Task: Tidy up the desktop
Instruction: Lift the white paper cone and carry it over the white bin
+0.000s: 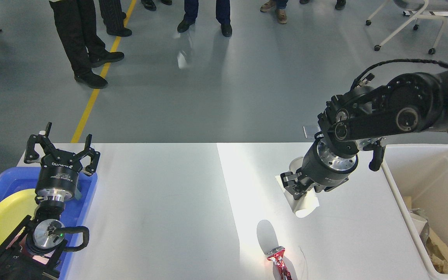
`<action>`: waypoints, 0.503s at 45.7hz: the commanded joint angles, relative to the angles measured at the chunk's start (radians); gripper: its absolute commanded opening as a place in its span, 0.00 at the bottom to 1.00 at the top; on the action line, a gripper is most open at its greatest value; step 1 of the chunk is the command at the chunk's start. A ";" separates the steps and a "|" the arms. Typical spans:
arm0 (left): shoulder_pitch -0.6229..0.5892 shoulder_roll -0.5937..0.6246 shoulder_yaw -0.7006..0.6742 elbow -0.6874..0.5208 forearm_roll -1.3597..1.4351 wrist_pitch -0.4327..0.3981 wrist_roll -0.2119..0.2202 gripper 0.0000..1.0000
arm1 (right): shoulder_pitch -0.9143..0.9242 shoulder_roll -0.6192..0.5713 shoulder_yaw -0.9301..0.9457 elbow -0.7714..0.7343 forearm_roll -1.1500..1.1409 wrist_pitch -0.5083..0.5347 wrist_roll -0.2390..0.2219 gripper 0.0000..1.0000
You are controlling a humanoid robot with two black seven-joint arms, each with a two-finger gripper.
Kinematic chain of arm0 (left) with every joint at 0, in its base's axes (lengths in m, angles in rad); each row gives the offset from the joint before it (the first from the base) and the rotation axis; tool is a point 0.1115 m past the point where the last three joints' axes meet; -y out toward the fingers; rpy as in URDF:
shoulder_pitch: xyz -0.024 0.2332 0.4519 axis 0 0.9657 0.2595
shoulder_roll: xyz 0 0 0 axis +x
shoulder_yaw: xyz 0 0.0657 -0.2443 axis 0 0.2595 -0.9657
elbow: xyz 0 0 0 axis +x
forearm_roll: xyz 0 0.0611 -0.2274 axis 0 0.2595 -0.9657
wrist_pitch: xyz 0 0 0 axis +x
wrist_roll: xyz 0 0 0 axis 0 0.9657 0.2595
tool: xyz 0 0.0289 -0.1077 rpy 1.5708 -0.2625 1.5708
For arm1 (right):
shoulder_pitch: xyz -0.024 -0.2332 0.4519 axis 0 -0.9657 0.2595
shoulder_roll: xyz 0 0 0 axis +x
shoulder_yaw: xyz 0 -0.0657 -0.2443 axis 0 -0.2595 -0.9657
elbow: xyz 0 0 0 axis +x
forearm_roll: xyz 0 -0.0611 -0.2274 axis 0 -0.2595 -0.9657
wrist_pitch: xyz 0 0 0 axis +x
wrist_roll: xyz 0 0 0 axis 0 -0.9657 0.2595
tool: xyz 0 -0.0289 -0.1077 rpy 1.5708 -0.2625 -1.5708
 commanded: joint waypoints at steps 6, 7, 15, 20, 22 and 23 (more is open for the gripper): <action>0.000 0.000 0.000 0.000 0.000 0.000 0.000 0.96 | 0.047 -0.004 -0.098 0.015 0.063 -0.016 0.000 0.00; 0.000 0.000 0.000 0.000 0.000 0.000 0.000 0.96 | 0.047 -0.004 -0.110 0.013 0.064 -0.027 0.000 0.00; 0.000 0.000 0.000 0.000 0.000 0.000 0.000 0.96 | 0.021 -0.074 -0.250 -0.004 0.104 -0.076 0.001 0.00; 0.000 0.000 0.000 0.000 0.000 0.000 0.000 0.96 | -0.029 -0.137 -0.334 -0.045 0.118 -0.104 0.001 0.00; 0.000 0.000 0.000 0.000 0.000 0.000 0.000 0.96 | -0.061 -0.176 -0.360 -0.068 0.118 -0.119 0.001 0.00; 0.002 0.000 0.000 0.000 0.000 0.000 0.000 0.96 | -0.080 -0.194 -0.368 -0.085 0.118 -0.127 0.001 0.00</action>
